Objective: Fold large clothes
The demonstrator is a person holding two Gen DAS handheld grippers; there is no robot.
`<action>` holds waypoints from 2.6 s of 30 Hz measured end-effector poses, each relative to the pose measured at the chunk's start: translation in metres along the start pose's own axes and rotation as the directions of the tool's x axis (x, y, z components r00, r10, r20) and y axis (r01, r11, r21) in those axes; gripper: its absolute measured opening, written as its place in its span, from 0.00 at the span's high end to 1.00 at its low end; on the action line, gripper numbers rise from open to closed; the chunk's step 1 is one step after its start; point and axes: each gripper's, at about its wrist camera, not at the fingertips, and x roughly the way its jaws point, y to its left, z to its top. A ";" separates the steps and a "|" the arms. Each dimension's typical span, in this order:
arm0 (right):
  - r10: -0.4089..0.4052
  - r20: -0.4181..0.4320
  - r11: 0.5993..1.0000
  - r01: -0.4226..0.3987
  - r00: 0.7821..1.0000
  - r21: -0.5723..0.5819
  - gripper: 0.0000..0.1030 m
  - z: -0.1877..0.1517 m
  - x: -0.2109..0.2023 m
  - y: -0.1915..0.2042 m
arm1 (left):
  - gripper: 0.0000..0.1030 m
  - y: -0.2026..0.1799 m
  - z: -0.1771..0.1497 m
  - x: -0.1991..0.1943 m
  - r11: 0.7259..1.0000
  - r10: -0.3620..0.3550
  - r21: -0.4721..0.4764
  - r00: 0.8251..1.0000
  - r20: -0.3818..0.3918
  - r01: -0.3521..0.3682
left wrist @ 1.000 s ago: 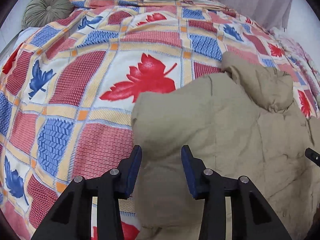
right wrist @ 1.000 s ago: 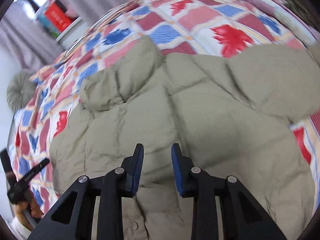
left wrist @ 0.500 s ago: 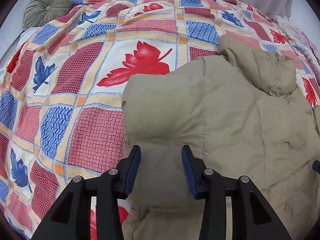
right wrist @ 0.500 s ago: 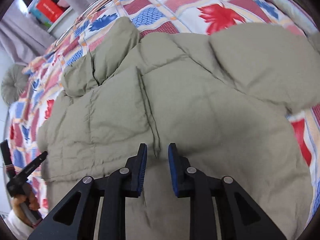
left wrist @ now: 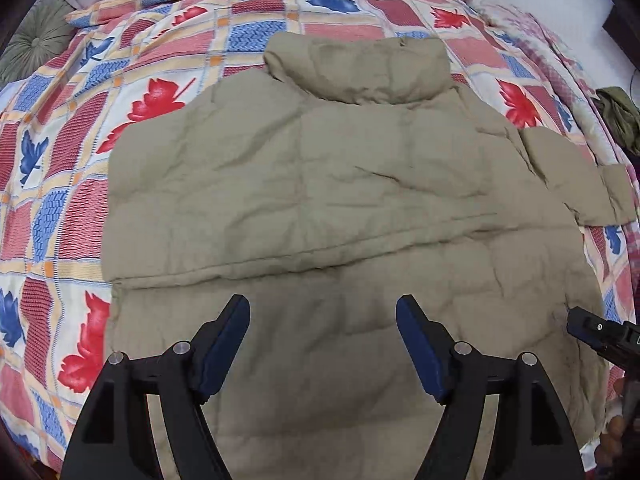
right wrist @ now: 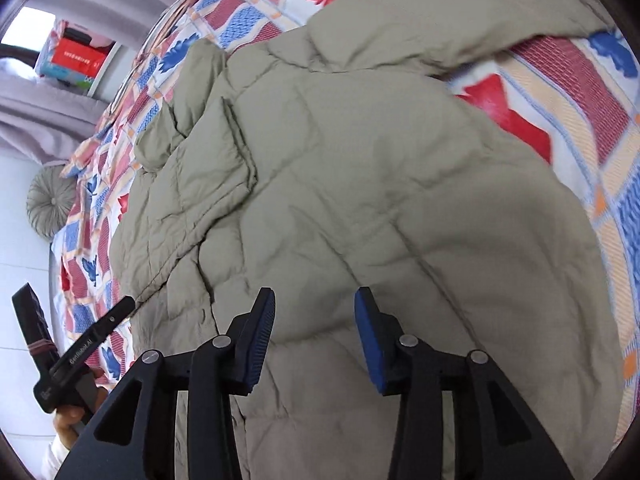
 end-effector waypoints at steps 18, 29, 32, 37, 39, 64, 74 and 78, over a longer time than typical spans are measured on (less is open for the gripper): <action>0.064 0.133 0.976 -0.090 0.989 0.196 0.26 0.044 -0.072 -0.131 | 0.00 -0.135 -0.004 0.013 0.987 0.043 0.155 0.999 -0.024 -0.039; 0.151 0.221 0.917 -0.220 0.964 0.333 0.15 0.108 -0.081 -0.214 | 0.00 -0.170 -0.003 0.025 0.988 0.111 0.112 0.993 -0.029 -0.107; 0.148 0.254 0.908 -0.233 0.956 0.347 0.15 0.124 -0.080 -0.230 | 0.00 -0.176 -0.001 0.027 0.991 0.102 0.091 0.994 -0.037 -0.099; 0.157 0.302 0.894 -0.265 0.940 0.360 0.15 0.155 -0.075 -0.250 | 0.00 -0.187 0.003 0.031 0.994 0.086 0.078 0.995 -0.054 -0.082; 0.150 0.320 0.892 -0.268 0.935 0.365 0.15 0.168 -0.073 -0.256 | 0.00 -0.191 0.004 0.030 0.995 0.078 0.068 0.996 -0.052 -0.074; 0.405 0.403 0.781 -0.540 0.821 0.314 0.94 0.261 -0.069 -0.233 | 0.00 -0.132 0.024 0.010 0.999 0.015 -0.048 0.999 0.037 -0.013; 0.456 0.225 0.888 -0.425 0.861 -0.173 0.94 0.210 -0.079 -0.002 | 0.00 -0.029 0.015 -0.030 0.993 0.090 -0.088 0.989 0.115 -0.080; 0.390 0.138 0.878 -0.323 0.910 -0.352 0.94 0.157 -0.039 0.088 | 0.00 0.012 0.006 -0.032 0.987 0.107 -0.131 0.988 0.113 -0.092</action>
